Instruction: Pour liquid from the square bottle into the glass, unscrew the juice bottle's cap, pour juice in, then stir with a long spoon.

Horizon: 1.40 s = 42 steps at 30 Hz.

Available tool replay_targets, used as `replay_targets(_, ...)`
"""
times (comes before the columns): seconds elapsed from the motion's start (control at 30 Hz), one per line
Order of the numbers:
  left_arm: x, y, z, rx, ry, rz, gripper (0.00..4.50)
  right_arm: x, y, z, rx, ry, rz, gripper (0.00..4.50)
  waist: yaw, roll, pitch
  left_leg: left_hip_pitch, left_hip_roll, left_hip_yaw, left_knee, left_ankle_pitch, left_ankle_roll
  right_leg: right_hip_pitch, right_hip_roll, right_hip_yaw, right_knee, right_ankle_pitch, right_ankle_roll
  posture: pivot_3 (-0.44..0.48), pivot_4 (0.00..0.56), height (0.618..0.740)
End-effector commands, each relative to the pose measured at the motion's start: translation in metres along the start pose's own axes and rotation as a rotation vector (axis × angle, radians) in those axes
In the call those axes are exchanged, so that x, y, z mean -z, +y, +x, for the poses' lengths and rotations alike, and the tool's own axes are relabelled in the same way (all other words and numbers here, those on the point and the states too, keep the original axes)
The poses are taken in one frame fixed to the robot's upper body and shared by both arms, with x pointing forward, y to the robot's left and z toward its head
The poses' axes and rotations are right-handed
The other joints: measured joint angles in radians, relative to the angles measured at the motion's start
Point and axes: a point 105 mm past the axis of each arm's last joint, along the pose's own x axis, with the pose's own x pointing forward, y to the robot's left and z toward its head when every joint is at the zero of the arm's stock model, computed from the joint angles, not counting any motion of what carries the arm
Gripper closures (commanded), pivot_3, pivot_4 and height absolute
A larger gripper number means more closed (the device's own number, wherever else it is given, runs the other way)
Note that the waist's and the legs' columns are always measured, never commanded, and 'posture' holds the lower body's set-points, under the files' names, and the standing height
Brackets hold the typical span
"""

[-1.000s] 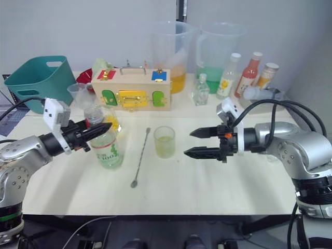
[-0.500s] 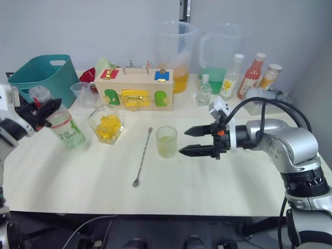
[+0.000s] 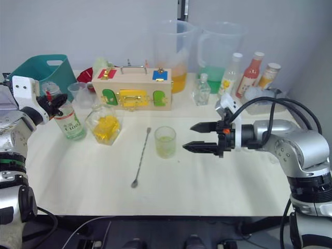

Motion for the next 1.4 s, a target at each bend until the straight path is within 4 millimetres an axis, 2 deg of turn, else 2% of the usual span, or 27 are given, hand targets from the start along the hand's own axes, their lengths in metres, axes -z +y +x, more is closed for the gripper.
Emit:
replay_targets(0.03, -0.023, 0.008, -0.001, -0.031, -0.070, 0.024, 3.21, -0.012, 0.004, -0.007, 0.014, -0.023, -0.048, 0.02, -0.002, 0.000, 0.000, 0.000, 0.000, 0.000, 0.000, 0.000, 0.000, 0.000, 0.000, 0.000, 0.000, 0.000, 0.000, 0.000, 0.150, 0.731)
replay_targets(0.07, -0.022, 0.008, -0.001, -0.033, -0.068, 0.025, 3.21, -0.012, 0.003, -0.007, 0.017, -0.023, -0.049, 0.02, -0.003, 0.000, 0.000, 0.000, 0.000, 0.000, 0.000, 0.000, 0.000, 0.000, 0.000, 0.000, 0.000, 0.000, 0.000, 0.000, 0.150, 0.731)
replay_targets(0.13, -0.022, 0.010, -0.002, -0.039, -0.073, 0.014, 2.24, -0.012, 0.002, -0.006, 0.021, -0.024, -0.052, 0.00, -0.007, 0.000, 0.000, 0.000, 0.000, 0.000, 0.000, 0.000, 0.000, 0.000, 0.000, 0.000, 0.001, 0.000, 0.000, 0.000, 0.150, 0.731)
replay_targets(0.23, -0.025, 0.013, -0.004, -0.053, -0.089, 0.017, 1.29, -0.013, 0.001, -0.006, 0.024, -0.024, -0.057, 0.00, -0.010, 0.000, 0.000, 0.000, 0.000, 0.000, 0.000, 0.000, 0.000, 0.000, 0.000, 0.000, 0.001, 0.000, 0.000, 0.000, 0.150, 0.731)
replay_targets(0.3, -0.036, 0.015, -0.007, -0.060, -0.128, 0.007, 0.55, -0.014, 0.000, -0.005, 0.025, -0.024, -0.058, 0.00, -0.011, 0.000, 0.000, 0.000, 0.000, 0.000, 0.000, 0.000, 0.000, 0.000, 0.000, 0.000, 0.001, 0.000, 0.000, 0.000, 0.150, 0.731)
replay_targets(0.37, -0.051, 0.017, -0.010, -0.058, -0.191, -0.011, 0.03, -0.014, 0.000, -0.004, 0.024, -0.025, -0.060, 0.00, -0.012, 0.000, 0.000, 0.000, 0.000, 0.000, 0.000, 0.000, 0.000, 0.000, 0.000, 0.000, 0.001, 0.000, 0.000, 0.000, 0.150, 0.731)
replay_targets(0.43, -0.067, 0.014, -0.013, -0.039, -0.260, -0.021, 0.03, -0.014, 0.000, -0.004, 0.024, -0.025, -0.061, 0.00, -0.013, 0.000, 0.000, 0.000, 0.000, 0.000, 0.000, 0.000, 0.000, 0.000, 0.000, 0.000, 0.001, 0.000, 0.000, 0.000, 0.150, 0.731)
replay_targets(0.53, -0.119, 0.005, -0.024, -0.008, -0.437, 0.010, 0.03, -0.014, 0.000, -0.002, 0.018, -0.025, -0.063, 0.00, -0.011, -0.002, 0.000, 0.000, 0.000, -0.001, 0.000, 0.000, 0.000, 0.000, 0.000, 0.000, 0.001, 0.000, 0.000, 0.000, 0.150, 0.731)
replay_targets(0.63, -0.150, -0.007, -0.033, 0.034, -0.526, 0.042, 0.03, -0.014, 0.000, -0.002, 0.017, -0.023, -0.063, 0.00, -0.011, -0.002, 0.000, -0.001, 0.000, -0.001, 0.001, 0.000, 0.000, 0.000, -0.001, 0.000, 0.001, 0.000, 0.000, 0.000, 0.150, 0.731)
replay_targets(0.7, -0.166, -0.024, -0.038, 0.112, -0.567, 0.065, 0.03, -0.013, -0.001, -0.001, 0.020, -0.019, -0.066, 0.00, -0.013, -0.002, 0.000, 0.000, 0.000, -0.001, 0.000, 0.000, 0.000, 0.000, -0.001, 0.000, 0.001, 0.000, 0.000, 0.000, 0.150, 0.731)
replay_targets(0.77, -0.174, -0.051, -0.044, 0.256, -0.588, 0.085, 0.03, -0.012, -0.002, 0.001, 0.019, -0.017, -0.068, 0.00, -0.014, -0.002, 0.000, 0.000, 0.000, -0.001, 0.000, 0.000, 0.000, 0.000, -0.001, 0.000, 0.001, 0.000, 0.000, 0.000, 0.150, 0.731)
replay_targets(0.87, -0.173, -0.086, -0.054, 0.422, -0.557, 0.124, 0.03, -0.011, 0.000, 0.003, 0.008, -0.019, -0.063, 0.00, -0.016, -0.002, 0.000, 0.000, 0.000, -0.001, 0.000, 0.000, 0.000, 0.000, 0.000, 0.000, 0.001, 0.000, 0.000, 0.000, 0.150, 0.731)
replay_targets(1.0, -0.155, -0.112, -0.065, 0.565, -0.466, 0.152, 0.03, -0.007, -0.002, 0.004, 0.015, -0.017, -0.061, 0.00, -0.017, -0.002, 0.000, 0.001, 0.000, -0.001, 0.000, 0.000, 0.000, 0.000, 0.000, 0.000, 0.002, 0.000, 0.000, 0.000, 0.150, 0.731)
replay_targets(1.1, -0.132, -0.120, -0.071, 0.634, -0.376, 0.145, 0.03, -0.004, -0.004, 0.003, 0.034, -0.020, -0.066, 0.00, -0.021, -0.002, 0.000, 0.002, 0.000, 0.000, 0.000, 0.000, 0.000, 0.000, 0.000, 0.000, 0.000, 0.000, 0.000, 0.000, 0.150, 0.731)
replay_targets(1.3, -0.079, -0.123, -0.086, 0.714, -0.198, 0.098, 0.03, 0.011, -0.017, -0.009, 0.150, -0.018, -0.123, 0.00, -0.017, -0.002, 0.000, 0.002, 0.001, 0.000, 0.000, 0.000, 0.000, 0.000, 0.000, 0.000, -0.001, 0.000, 0.000, 0.000, 0.150, 0.731)
replay_targets(1.37, -0.066, -0.126, -0.090, 0.747, -0.149, 0.095, 0.03, 0.017, -0.014, -0.012, 0.148, -0.007, -0.122, 0.00, -0.015, -0.002, 0.000, 0.002, 0.000, 0.000, 0.000, 0.000, 0.000, 0.000, 0.000, 0.000, -0.001, 0.000, 0.000, 0.000, 0.150, 0.731)
replay_targets(1.4, -0.051, -0.129, -0.094, 0.773, -0.106, 0.103, 0.03, 0.027, -0.009, -0.014, 0.131, 0.002, -0.095, 0.00, -0.014, -0.002, 0.000, 0.001, 0.001, 0.000, 0.000, 0.000, 0.000, 0.000, 0.000, 0.000, -0.002, 0.000, 0.000, 0.000, 0.150, 0.731)
